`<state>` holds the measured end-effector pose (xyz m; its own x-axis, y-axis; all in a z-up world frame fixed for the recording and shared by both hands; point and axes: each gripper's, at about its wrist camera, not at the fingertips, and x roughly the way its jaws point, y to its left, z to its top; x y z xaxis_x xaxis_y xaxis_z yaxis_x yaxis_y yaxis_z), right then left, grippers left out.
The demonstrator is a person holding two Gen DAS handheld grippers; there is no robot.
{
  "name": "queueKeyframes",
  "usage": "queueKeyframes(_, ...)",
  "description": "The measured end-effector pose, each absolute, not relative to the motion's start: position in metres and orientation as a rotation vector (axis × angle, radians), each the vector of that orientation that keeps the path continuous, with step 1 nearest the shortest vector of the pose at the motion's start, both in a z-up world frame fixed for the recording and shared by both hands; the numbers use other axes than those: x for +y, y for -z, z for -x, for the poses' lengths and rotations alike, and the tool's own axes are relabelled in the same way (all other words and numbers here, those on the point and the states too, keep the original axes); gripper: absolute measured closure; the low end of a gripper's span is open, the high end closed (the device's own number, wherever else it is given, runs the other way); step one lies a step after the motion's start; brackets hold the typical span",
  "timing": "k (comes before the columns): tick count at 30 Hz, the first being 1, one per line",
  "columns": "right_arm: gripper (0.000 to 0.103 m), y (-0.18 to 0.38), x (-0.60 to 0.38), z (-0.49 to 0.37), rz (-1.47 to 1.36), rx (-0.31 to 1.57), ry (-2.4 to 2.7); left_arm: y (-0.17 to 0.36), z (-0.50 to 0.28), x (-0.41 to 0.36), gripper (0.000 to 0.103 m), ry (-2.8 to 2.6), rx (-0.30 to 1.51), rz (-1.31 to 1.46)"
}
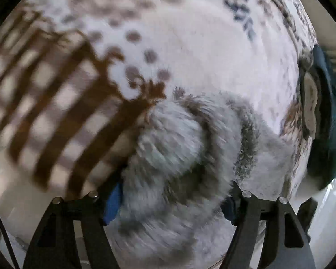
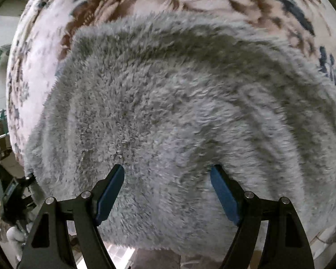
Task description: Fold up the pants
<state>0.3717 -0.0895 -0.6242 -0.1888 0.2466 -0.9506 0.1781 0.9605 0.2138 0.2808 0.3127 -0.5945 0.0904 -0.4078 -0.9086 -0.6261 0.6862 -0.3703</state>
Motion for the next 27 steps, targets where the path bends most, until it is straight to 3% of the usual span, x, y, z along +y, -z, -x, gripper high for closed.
queueKeyframes(2,0.021,0.624,-0.085,-0.371,-0.306,1.765,-0.032,0.587,-0.289,0.312,0.075,-0.184,1.497,0.809)
queueKeyframes(6,0.021,0.617,-0.073,-0.371,-0.311,1.742,-0.004,0.519,-0.311,0.315,0.079,-0.174,1.302,0.538)
queueKeyframes(10,0.021,0.614,-0.073,-0.366,-0.319,1.736,0.003,0.544,-0.328,0.329,0.079,-0.210,1.377,0.450)
queueKeyframes(13,0.021,0.610,-0.082,-0.361,-0.379,1.728,0.006,0.552,-0.325,0.330,0.071,-0.213,1.442,0.424)
queueKeyframes(15,0.021,0.598,-0.105,-0.356,-0.434,1.694,-0.005,0.540,-0.326,0.316,0.059,-0.246,1.443,0.358)
queueKeyframes(17,0.021,0.581,-0.128,-0.347,-0.485,1.637,-0.011,0.518,-0.321,0.300,0.055,-0.270,1.424,0.309)
queueKeyframes(20,0.021,0.553,-0.178,-0.326,-0.544,1.569,0.036,0.480,-0.311,0.262,0.021,-0.297,1.385,0.228)
queueKeyframes(24,0.021,0.517,-0.276,-0.303,-0.621,1.463,0.139,0.433,-0.307,0.178,0.017,-0.248,1.321,0.113)
queueKeyframes(27,0.021,0.498,-0.367,-0.281,-0.628,1.403,0.259,0.436,-0.310,0.073,0.011,-0.130,1.317,0.034)
